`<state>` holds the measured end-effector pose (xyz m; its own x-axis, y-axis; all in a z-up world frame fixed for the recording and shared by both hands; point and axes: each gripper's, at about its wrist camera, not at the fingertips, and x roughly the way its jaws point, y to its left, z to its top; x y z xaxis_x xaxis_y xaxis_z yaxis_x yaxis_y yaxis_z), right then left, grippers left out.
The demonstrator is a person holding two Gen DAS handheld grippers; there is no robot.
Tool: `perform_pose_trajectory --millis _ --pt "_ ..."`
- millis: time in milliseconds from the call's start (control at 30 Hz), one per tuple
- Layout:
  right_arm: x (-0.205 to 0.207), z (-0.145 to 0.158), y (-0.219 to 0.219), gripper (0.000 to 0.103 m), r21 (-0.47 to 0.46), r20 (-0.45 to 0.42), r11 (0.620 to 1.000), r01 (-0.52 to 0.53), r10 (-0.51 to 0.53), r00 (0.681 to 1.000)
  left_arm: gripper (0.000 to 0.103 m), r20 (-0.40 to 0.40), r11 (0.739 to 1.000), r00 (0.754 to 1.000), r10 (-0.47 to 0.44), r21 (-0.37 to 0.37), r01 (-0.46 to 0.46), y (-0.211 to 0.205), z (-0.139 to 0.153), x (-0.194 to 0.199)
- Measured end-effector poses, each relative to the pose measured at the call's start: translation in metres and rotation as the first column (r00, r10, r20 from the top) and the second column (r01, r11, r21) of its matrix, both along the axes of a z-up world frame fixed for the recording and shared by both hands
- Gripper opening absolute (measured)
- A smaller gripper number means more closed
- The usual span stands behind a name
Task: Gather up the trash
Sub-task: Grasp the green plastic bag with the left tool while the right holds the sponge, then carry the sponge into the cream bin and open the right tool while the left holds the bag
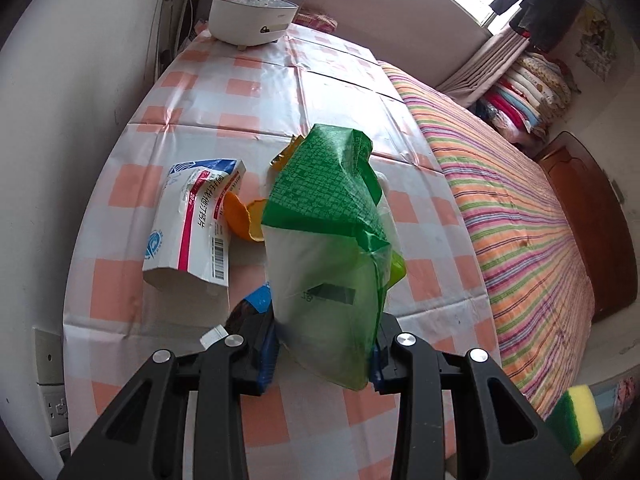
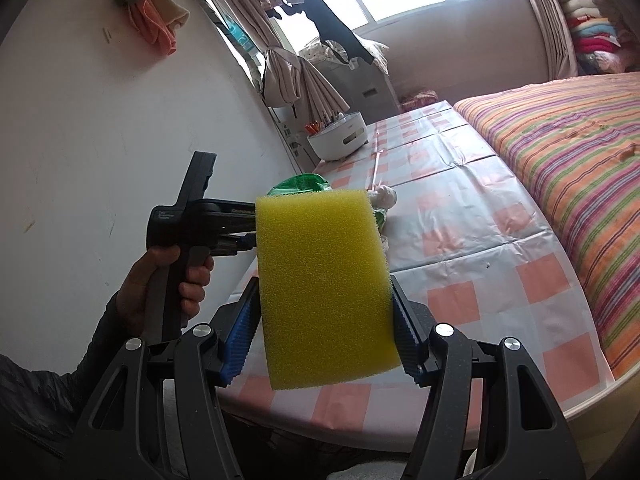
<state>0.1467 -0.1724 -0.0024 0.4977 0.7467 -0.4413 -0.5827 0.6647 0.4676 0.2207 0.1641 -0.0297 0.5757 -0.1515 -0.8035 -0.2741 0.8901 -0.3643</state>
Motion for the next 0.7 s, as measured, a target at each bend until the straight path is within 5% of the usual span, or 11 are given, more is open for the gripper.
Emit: perform_pose_trajectory --millis 233,700 --pt "-0.016 -0.007 -0.019 0.060 0.002 -0.009 0.998 0.062 -0.062 0.998 0.034 0.043 0.998 0.998 -0.054 0.017 0.053 -0.027 0.005 -0.040" --pt "-0.056 -0.026 -0.067 0.060 -0.024 -0.047 0.975 0.222 -0.223 0.974 0.034 0.095 0.964 0.972 -0.215 0.177 0.196 -0.103 0.008 -0.108"
